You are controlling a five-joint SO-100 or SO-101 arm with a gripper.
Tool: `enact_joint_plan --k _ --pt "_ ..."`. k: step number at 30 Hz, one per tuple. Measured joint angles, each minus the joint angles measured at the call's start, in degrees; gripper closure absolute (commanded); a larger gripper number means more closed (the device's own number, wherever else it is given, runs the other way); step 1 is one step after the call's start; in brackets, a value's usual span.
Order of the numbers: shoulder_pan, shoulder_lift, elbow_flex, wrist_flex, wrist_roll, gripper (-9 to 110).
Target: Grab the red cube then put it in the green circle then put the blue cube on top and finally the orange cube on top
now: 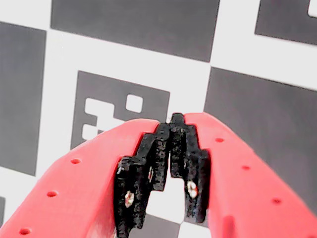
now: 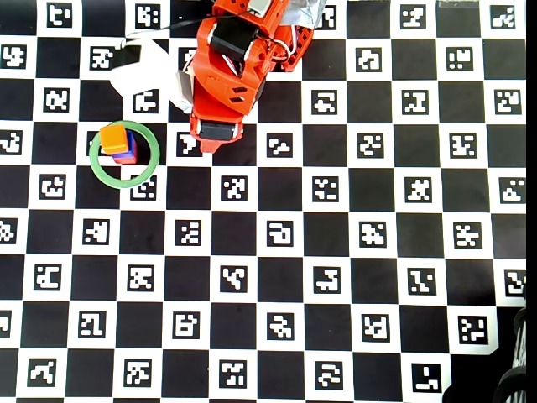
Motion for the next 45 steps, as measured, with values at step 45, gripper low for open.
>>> enact_joint_plan --k 45 --pt "-27.4 38.0 32.4 8.5 -39.5 107"
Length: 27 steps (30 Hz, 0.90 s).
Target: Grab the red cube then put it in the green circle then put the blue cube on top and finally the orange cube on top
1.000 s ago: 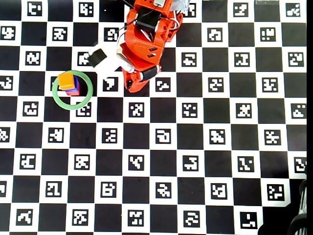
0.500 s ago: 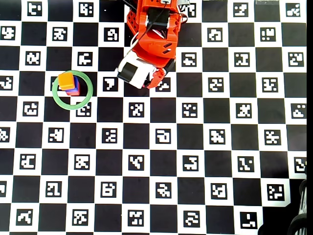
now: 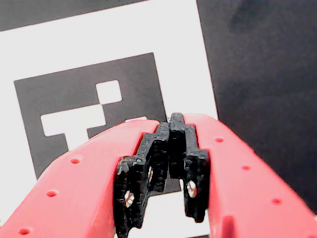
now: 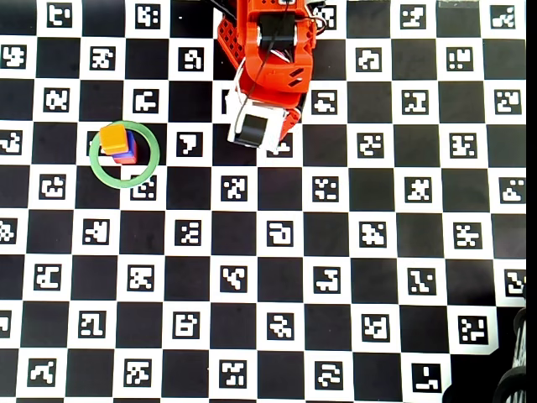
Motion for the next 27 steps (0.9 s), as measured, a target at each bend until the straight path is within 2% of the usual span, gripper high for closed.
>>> enact_joint_plan --k 6,13,27 --pt "0.7 3.3 0.8 1.4 -0.2 107" --pt "1.0 4.6 0.8 2.0 -6.7 107" --pt "-0.7 4.7 0.8 2.0 -10.2 107"
